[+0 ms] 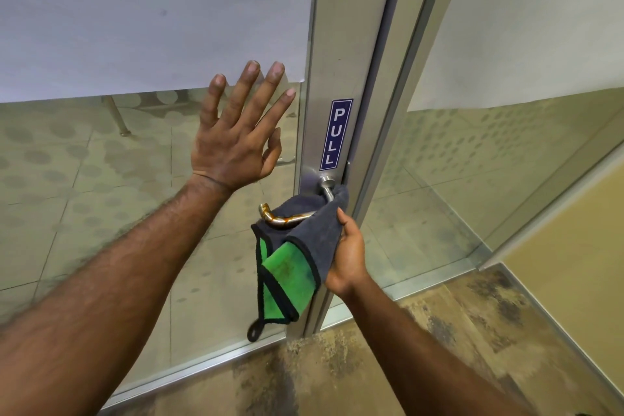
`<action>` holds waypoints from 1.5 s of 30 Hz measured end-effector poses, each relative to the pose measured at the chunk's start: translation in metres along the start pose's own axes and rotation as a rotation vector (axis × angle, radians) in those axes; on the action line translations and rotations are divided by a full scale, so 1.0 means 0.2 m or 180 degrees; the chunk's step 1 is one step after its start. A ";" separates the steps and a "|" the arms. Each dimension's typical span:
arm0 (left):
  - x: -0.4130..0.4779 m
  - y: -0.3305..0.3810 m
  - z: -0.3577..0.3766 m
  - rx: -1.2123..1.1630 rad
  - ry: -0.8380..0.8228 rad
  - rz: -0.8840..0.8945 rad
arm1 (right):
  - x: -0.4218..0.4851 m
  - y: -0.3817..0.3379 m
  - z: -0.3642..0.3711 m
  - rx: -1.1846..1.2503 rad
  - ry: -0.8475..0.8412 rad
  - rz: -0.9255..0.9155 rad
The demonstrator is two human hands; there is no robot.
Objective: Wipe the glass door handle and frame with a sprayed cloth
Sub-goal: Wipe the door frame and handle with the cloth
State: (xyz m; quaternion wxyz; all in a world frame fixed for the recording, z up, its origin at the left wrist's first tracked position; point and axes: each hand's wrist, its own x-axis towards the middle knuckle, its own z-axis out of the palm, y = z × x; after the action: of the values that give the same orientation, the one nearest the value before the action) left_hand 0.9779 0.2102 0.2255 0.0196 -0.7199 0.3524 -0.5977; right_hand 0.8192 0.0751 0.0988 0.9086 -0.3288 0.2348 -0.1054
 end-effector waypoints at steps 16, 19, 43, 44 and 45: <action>0.00 0.01 0.00 -0.0095 -0.0072 -0.0004 | -0.12 0.00 0.06 0.0172 -0.0023 0.0217; 0.01 0.02 0.00 -0.0092 -0.0054 -0.0021 | -0.14 -0.03 -0.03 -0.0007 0.0274 0.0102; 0.00 0.01 -0.03 -0.0330 0.0020 -0.0002 | -0.04 -0.12 0.00 -0.4254 0.0589 -0.2494; 0.00 0.01 -0.03 -0.0330 0.0013 0.0018 | -0.01 -0.12 0.04 -0.4296 0.0595 -0.2487; 0.00 0.01 -0.03 -0.0325 0.0005 0.0035 | 0.00 -0.12 0.07 -0.4413 0.0639 -0.2463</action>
State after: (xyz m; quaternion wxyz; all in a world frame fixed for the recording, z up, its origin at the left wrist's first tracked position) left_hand 0.9717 0.2114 0.2275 -0.0141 -0.7176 0.3863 -0.5793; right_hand 0.8260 0.0645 0.1244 0.3708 -0.8658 0.1967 -0.2723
